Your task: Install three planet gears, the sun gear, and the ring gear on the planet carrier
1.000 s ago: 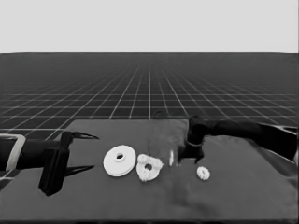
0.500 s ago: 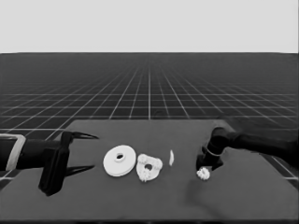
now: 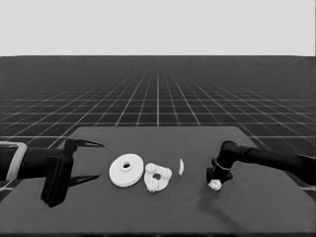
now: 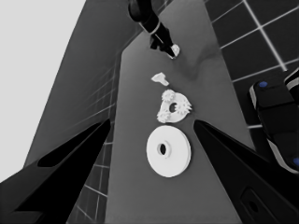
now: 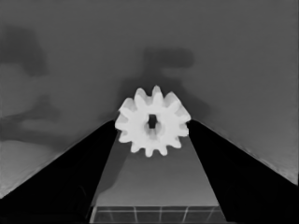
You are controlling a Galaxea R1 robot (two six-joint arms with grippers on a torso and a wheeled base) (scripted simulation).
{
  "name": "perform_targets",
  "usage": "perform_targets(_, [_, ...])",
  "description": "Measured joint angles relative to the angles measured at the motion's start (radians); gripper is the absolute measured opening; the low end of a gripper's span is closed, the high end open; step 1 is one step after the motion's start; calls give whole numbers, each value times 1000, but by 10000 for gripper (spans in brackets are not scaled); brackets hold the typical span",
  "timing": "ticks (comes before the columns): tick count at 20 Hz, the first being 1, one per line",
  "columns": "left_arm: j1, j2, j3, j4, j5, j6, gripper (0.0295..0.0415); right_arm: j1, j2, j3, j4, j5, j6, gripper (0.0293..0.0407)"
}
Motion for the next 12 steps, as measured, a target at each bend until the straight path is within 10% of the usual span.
perform_targets(8, [0,0,0,0,0,0,385,0,0,0,0,0,0,310])
perform_targets(12, [0,0,0,0,0,0,385,186,-55,121,150,-112,40,310])
